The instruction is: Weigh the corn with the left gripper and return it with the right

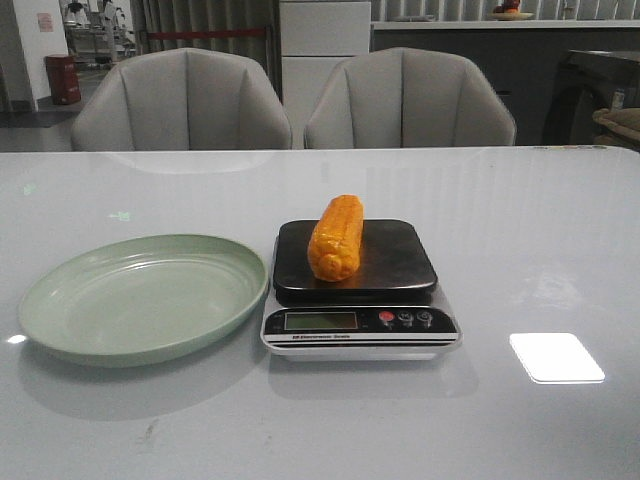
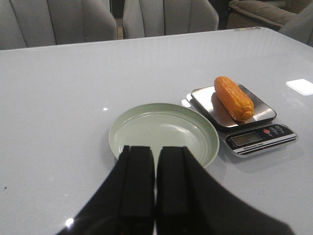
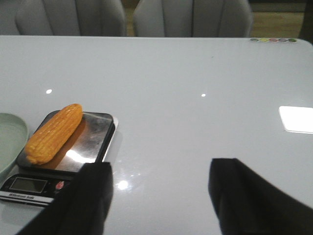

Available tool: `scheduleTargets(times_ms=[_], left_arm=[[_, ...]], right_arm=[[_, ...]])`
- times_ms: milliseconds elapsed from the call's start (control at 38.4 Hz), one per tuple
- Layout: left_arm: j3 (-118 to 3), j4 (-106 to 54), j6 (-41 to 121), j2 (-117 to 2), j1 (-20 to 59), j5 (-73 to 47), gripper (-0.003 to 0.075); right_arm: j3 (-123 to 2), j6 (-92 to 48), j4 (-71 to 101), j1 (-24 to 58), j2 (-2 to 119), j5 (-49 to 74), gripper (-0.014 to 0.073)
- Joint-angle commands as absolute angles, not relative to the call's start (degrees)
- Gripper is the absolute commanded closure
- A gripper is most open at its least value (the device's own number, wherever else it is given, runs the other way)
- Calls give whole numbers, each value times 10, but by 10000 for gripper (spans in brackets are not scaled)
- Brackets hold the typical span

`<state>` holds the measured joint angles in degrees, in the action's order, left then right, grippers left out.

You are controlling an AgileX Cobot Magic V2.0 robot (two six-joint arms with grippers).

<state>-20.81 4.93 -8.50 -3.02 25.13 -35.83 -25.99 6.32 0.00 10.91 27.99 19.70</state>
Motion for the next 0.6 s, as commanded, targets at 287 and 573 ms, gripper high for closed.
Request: scheduleTargets(times_ms=[287, 573], left_arm=[[-223, 51, -84, -38, 250, -310, 596], [-223, 51, -84, -38, 250, -310, 596]], right_arm=[[-523, 62, 107, 255, 592, 277, -1], [-752, 203, 59, 311, 823, 393, -1]])
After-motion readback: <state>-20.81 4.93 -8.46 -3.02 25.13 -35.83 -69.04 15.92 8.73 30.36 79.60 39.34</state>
